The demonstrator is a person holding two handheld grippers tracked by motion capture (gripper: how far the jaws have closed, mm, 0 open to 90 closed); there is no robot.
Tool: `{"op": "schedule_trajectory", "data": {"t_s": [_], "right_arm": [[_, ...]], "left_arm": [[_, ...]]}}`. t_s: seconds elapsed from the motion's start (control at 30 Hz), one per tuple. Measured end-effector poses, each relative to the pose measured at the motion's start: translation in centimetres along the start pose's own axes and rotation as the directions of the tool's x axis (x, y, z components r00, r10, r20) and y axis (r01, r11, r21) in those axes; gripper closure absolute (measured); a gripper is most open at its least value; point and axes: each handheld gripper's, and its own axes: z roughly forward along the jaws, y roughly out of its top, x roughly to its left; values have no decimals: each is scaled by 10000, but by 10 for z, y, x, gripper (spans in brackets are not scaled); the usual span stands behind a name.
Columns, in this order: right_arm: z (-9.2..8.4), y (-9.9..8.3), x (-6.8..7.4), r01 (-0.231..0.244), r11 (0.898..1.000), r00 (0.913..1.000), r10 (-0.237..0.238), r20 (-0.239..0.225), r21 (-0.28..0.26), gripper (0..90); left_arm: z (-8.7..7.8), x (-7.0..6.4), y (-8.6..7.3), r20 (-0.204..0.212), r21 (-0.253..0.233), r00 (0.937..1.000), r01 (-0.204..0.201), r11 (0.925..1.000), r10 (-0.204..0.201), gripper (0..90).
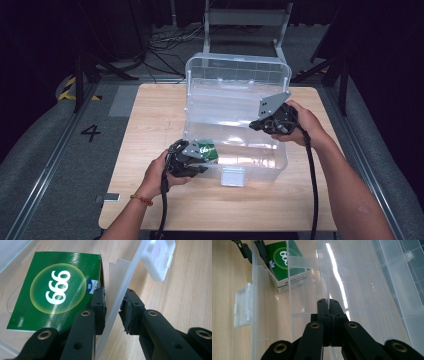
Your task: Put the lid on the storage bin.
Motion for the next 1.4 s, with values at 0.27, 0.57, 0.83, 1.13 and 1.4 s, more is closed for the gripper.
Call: {"op": "schedule_trajectory", "data": {"t_s": [0.27, 0.57, 0.83, 1.13, 1.4], "right_arm": [[0, -3, 8, -46, 10000, 9999, 45, -117, -34, 894], [-1, -5, 13, -98, 9999, 9999, 98, -72, 27, 891], [0, -6, 17, -19, 10000, 9999, 19, -165, -26, 889], [0, -8, 20, 20, 10000, 9999, -21, -122, -73, 888], [-1, -10, 22, -13, 9999, 10000, 12, -86, -119, 887]], "left_arm": [[0, 0, 0, -2, -27, 10000, -26, 10000, 26, 738], [0, -1, 0, -30, -27, 10000, -28, 10000, 28, 736], [0, -2, 1, -189, 59, 9997, -183, 9998, 184, 728], [0, -7, 4, -537, 308, 9981, -286, 9991, 302, 716], [-2, -13, 4, -659, 325, 9977, -153, 9994, 174, 624]]}}
